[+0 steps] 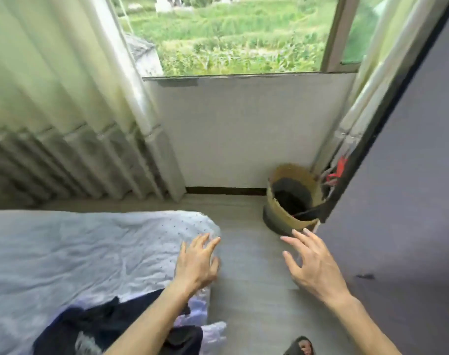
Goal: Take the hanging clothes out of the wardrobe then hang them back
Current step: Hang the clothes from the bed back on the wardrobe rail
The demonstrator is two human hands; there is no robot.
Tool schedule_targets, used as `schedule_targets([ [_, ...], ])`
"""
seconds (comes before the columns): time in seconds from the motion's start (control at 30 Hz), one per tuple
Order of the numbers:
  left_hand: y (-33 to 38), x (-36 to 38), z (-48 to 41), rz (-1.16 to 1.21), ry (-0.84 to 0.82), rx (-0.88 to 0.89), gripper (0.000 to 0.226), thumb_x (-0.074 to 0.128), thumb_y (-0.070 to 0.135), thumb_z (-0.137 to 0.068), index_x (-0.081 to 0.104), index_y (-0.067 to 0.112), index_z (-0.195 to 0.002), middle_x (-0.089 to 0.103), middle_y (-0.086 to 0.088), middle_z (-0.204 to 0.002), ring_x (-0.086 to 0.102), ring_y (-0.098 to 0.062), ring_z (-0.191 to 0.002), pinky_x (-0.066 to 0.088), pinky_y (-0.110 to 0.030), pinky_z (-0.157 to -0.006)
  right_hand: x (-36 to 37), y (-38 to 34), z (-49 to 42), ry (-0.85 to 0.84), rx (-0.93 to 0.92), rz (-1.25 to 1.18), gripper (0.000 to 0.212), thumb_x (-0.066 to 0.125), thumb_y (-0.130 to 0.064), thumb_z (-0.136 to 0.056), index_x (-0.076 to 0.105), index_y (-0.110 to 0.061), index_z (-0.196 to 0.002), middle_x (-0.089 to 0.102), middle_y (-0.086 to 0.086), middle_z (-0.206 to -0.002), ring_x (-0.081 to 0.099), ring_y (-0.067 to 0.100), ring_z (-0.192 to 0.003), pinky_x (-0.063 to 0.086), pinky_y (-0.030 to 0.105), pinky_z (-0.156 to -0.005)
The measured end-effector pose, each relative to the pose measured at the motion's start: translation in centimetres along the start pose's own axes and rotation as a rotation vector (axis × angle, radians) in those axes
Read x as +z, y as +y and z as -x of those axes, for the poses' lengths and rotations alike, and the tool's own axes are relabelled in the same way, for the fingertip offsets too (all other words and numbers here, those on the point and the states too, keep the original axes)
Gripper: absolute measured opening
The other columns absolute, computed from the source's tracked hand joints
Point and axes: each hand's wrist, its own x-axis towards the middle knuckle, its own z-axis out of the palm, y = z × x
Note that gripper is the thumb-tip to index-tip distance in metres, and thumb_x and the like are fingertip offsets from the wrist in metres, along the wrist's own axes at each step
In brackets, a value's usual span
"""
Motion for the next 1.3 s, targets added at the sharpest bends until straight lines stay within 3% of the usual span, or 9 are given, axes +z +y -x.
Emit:
schedule_targets([
  [0.1,-8.0,-0.7,6.1,0.063,0.018,-0.254,0.058,0.044,0.039,-0.096,0.029,0.039,-0.152,0.023,0.004,-0.162,0.015,-0.018,-0.151,0.011,-0.05,-0.12,3.5,-7.4,-1.3,-0.132,-0.209,0.038,0.043,0.05,-0.046,-0.099,0.052,-0.036,-0.14,0.041,-0.007,-0.154,0.018,0.015,-0.15,0.017,0.035,-0.122],
  [0.3,-17.4,0.9,17.8,0.172,0.056,-0.696,0.058,0.043,0.04,-0.097,0.028,0.038,-0.153,0.028,0.005,-0.16,0.017,-0.017,-0.15,0.011,-0.049,-0.122,9.1,-18.2,-2.8,-0.328,-0.559,0.039,0.049,0.041,-0.051,-0.101,0.035,-0.04,-0.149,0.034,-0.011,-0.158,0.016,0.018,-0.151,0.017,0.035,-0.122],
  [0.53,-19.2,5.6,27.3,0.346,0.04,-1.113,0.06,0.044,0.042,-0.096,0.027,0.038,-0.153,0.025,0.005,-0.162,0.018,-0.017,-0.15,0.014,-0.048,-0.121,13.9,-24.4,-3.2,-0.476,-0.929,0.044,0.041,0.061,-0.037,-0.095,0.056,-0.032,-0.135,0.055,-0.007,-0.14,0.035,0.022,-0.139,0.03,0.032,-0.115],
  [0.7,-17.1,9.9,30.6,0.447,0.021,-1.324,0.059,0.049,0.044,-0.093,0.034,0.039,-0.15,0.033,0.005,-0.158,0.03,-0.018,-0.145,0.025,-0.046,-0.118,17.5,-26.4,-3.2,-0.679,-1.057,0.119,0.047,0.043,-0.042,-0.102,0.041,-0.033,-0.148,0.037,-0.006,-0.155,0.018,0.023,-0.15,0.019,0.033,-0.12],
  [0.97,-17.9,14.8,32.8,0.575,-0.061,-1.416,0.054,0.044,0.044,-0.096,0.035,0.037,-0.149,0.033,0.002,-0.158,0.031,-0.019,-0.145,0.029,-0.045,-0.116,25.1,-29.8,-1.3,-0.964,-1.116,0.333,0.05,0.035,-0.045,-0.102,0.032,-0.037,-0.151,0.026,-0.002,-0.162,0.009,0.024,-0.153,0.013,0.038,-0.124],
  [1.3,-33.4,21.0,31.0,0.713,-0.209,-1.322,0.059,0.048,0.038,-0.096,0.031,0.031,-0.152,0.029,-0.003,-0.16,0.029,-0.023,-0.146,0.026,-0.049,-0.118,39.9,-37.8,-0.5,-1.184,-0.965,0.605,0.055,0.036,-0.042,-0.101,0.024,-0.034,-0.155,0.008,0.004,-0.167,0.006,0.028,-0.153,0.015,0.043,-0.123],
])
